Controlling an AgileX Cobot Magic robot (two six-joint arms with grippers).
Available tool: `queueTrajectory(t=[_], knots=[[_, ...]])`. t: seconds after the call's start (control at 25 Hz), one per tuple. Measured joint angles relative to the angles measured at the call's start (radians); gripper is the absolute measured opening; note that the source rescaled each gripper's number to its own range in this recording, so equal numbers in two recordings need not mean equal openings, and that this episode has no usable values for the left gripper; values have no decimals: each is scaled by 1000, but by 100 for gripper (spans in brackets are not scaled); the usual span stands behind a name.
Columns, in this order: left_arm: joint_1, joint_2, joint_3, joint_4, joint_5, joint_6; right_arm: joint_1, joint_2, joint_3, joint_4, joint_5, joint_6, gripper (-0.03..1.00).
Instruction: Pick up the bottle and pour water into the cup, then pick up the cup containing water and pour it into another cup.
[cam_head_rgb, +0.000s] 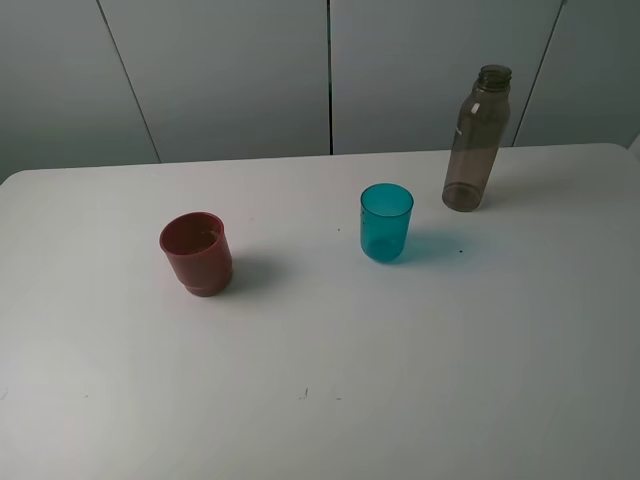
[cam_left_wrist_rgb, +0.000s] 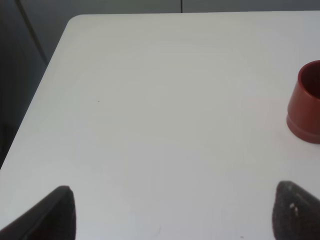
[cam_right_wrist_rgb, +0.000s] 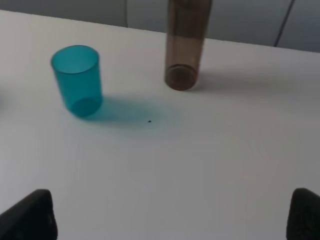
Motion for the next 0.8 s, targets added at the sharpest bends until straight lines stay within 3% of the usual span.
queueTrajectory(t=[0.2, 0.8], knots=[[0, 0, 0, 0, 0, 0, -146, 0, 0, 13, 0, -32, 100], [0, 0, 0, 0, 0, 0, -152, 0, 0, 28, 0, -43, 100]])
